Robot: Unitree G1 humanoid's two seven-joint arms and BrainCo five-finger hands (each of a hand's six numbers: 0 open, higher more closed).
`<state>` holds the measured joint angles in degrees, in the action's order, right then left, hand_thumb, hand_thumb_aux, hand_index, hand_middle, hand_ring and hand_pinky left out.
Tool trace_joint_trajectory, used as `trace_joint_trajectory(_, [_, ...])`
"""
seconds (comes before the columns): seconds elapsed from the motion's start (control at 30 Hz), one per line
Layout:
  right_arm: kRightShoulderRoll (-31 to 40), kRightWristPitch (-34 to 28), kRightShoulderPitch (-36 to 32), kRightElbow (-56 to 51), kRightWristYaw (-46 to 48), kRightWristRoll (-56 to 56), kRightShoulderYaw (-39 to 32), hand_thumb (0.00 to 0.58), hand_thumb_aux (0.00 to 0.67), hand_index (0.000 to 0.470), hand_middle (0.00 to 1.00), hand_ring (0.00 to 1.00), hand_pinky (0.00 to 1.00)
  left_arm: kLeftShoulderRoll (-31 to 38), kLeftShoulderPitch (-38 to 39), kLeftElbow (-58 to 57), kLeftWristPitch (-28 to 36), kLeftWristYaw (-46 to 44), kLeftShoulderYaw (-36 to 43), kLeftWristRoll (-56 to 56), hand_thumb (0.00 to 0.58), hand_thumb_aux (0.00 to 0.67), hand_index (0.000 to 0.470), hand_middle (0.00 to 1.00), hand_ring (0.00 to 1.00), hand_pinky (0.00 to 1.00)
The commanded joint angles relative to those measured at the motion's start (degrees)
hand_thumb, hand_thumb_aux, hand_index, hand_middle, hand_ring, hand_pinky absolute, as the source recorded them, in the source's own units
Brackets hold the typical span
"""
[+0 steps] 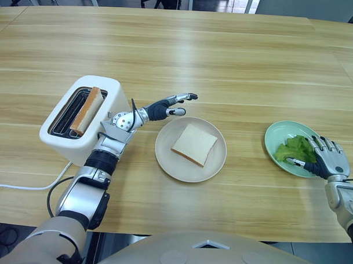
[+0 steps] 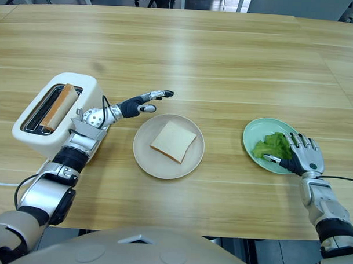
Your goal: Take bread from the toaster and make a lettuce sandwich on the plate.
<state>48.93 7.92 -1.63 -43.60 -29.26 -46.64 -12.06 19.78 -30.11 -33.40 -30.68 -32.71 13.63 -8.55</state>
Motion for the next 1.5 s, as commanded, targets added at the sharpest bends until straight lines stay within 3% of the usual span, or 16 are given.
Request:
trace_joint_trajectory(0.03, [-0.9, 1.2, -1.3, -2.9, 0.1, 0.2, -2.0, 0.000, 0.000, 0.000, 0.00, 0.00, 0.00, 0.1, 0.9, 0.3, 1.0, -0.3, 0.1, -0.1, 0.000, 0.000, 0.000, 0.00, 0.00, 0.00])
trace_joint_trajectory(0.1, [-1.1, 1.6, -1.9, -3.7, -0.2, 0.2, -2.6, 0.000, 0.000, 0.000, 0.00, 0.00, 0.00, 0.1, 1.0, 0.4, 1.1, -0.3, 0.1, -0.1, 0.000, 0.000, 0.000, 0.00, 0.00, 0.00])
trace_joint_trajectory(0.13, [-1.1, 2.0, -2.1, -4.0, -0.3, 0.3, -2.7, 0.337, 0.236, 0.162, 0.00, 0.00, 0.00, 0.0, 1.0, 0.5, 1.1, -0.3, 0.1, -0.1, 0.000, 0.000, 0.000, 0.00, 0.00, 0.00])
trace_joint_trajectory(0.17, [-1.1, 2.2, -2.2, -4.2, -0.5, 0.4, -2.9, 0.458, 0.363, 0.249, 0.00, 0.00, 0.00, 0.0, 1.0, 0.5, 1.1, -0.3, 0.1, 0.0, 0.000, 0.000, 0.000, 0.00, 0.00, 0.00])
trace_joint_trajectory(0.23, [-1.1, 2.6, -2.4, -4.4, -0.9, 0.5, -3.1, 0.478, 0.389, 0.267, 0.00, 0.00, 0.00, 0.0, 1.0, 0.5, 1.1, -0.4, 0.1, 0.1, 0.000, 0.000, 0.000, 0.00, 0.00, 0.00])
trace_joint_trajectory(0.27, [-1.1, 3.0, -2.5, -4.5, -1.0, 0.6, -3.2, 0.555, 0.531, 0.364, 0.00, 0.00, 0.00, -0.1, 1.0, 0.5, 1.1, -0.4, 0.0, 0.1, 0.000, 0.000, 0.000, 0.00, 0.00, 0.00])
trace_joint_trajectory(0.3, [-1.1, 3.3, -2.6, -4.5, -1.0, 0.7, -3.3, 0.573, 0.599, 0.411, 0.00, 0.00, 0.00, -0.1, 1.0, 0.5, 1.2, -0.4, 0.0, 0.1, 0.000, 0.000, 0.000, 0.00, 0.00, 0.00])
trace_joint_trajectory(0.33, [-1.1, 3.4, -2.6, -4.5, -1.1, 0.7, -3.4, 0.573, 0.599, 0.411, 0.00, 0.00, 0.00, -0.1, 1.0, 0.5, 1.2, -0.4, 0.0, 0.1, 0.000, 0.000, 0.000, 0.00, 0.00, 0.00])
trace_joint_trajectory(0.37, [-1.1, 3.7, -2.6, -4.2, -1.3, 0.9, -3.4, 0.580, 0.670, 0.460, 0.00, 0.00, 0.00, -0.1, 1.0, 0.4, 1.2, -0.4, 0.0, 0.2, 0.000, 0.000, 0.000, 0.00, 0.00, 0.00])
trace_joint_trajectory(0.9, [0.2, 4.5, 2.4, 9.5, -4.7, 3.9, 1.8, 0.580, 0.670, 0.460, 0.00, 0.00, 0.00, 0.6, 3.3, 5.6, 1.5, -0.6, -2.2, 2.9, 0.000, 0.000, 0.000, 0.00, 0.00, 0.00])
trace_joint_trajectory(1.23, [-0.8, 5.6, 8.3, 27.2, -7.0, 5.4, 9.6, 0.580, 0.670, 0.460, 0.00, 0.00, 0.00, 4.5, 13.1, 31.8, 7.1, 1.5, -8.3, 7.1, 0.000, 0.000, 0.000, 0.00, 0.00, 0.00])
trace_joint_trajectory(1.5, [-4.7, 6.5, 8.1, 38.2, -3.1, 4.4, 9.6, 0.580, 0.670, 0.460, 0.00, 0.00, 0.00, 11.3, 21.8, 47.0, 9.6, 2.1, -19.9, 13.8, 0.000, 0.000, 0.000, 0.00, 0.00, 0.00])
